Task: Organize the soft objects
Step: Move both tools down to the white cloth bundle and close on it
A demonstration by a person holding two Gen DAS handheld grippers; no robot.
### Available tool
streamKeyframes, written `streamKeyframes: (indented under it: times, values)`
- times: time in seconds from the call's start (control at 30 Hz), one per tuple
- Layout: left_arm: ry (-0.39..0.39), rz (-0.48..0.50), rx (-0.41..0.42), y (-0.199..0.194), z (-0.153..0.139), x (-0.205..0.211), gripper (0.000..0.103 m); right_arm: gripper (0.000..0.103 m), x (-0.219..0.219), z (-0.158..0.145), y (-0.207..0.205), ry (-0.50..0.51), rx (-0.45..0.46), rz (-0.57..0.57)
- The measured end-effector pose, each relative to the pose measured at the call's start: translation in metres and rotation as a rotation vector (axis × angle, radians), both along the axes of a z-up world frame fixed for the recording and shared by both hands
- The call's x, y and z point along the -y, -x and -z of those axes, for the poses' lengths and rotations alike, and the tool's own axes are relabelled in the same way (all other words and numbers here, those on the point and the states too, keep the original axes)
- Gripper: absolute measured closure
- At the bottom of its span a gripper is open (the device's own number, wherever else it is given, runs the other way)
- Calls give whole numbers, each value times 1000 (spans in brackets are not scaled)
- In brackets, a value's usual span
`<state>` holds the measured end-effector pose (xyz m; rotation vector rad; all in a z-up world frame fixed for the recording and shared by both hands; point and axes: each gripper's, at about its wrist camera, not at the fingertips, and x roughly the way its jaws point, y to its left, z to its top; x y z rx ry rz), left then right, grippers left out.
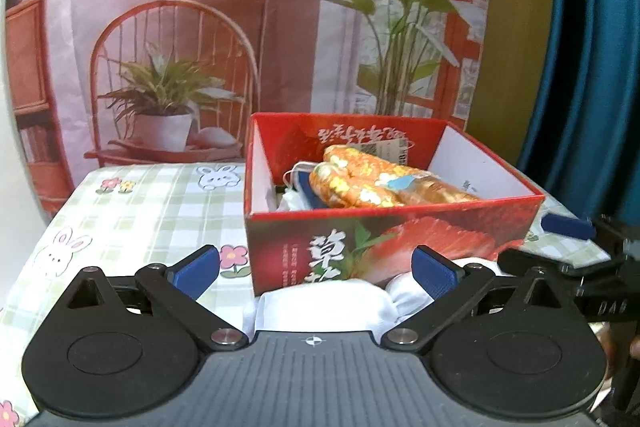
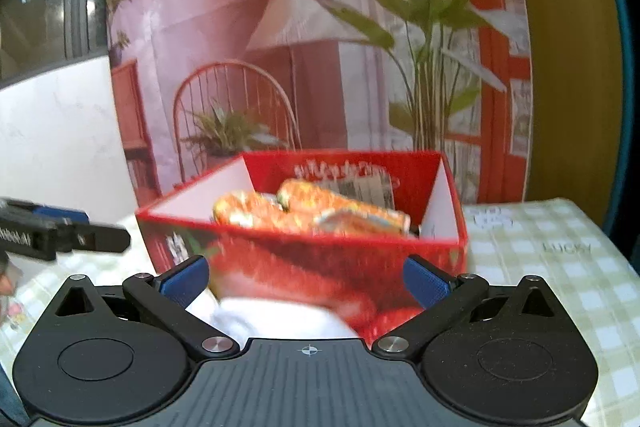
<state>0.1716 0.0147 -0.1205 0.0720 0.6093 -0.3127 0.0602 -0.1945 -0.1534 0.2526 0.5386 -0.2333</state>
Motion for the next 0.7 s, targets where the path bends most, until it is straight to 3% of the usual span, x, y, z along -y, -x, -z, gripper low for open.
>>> streamKeyframes:
  times: [0.13, 0.3, 0.37, 0.43, 0.5, 0.63, 0.7]
  values:
    - [39, -30, -43, -3, 15, -2, 0, 0, -5, 19, 1, 7, 0, -15]
    - [16, -25, -84, -8, 38, 1, 2, 0, -6, 39, -6, -12, -35, -28]
    - [40, -8, -117, -12, 45, -1, 10, 0, -5, 45, -11, -26, -50, -30]
    - [60, 13, -173, -16, 53, -3, 28, 1, -3, 52, -15, -42, -61, -23]
    - [53, 9, -180, -15, 60, -4, 29, 3, -2, 58, -15, -63, -51, -26]
    - [65, 25, -196, -10, 70, -4, 33, 29, -1, 70, -14, -100, -69, -60]
    - [59, 27, -203, -8, 77, -2, 33, 34, 0, 74, -14, -110, -81, -66]
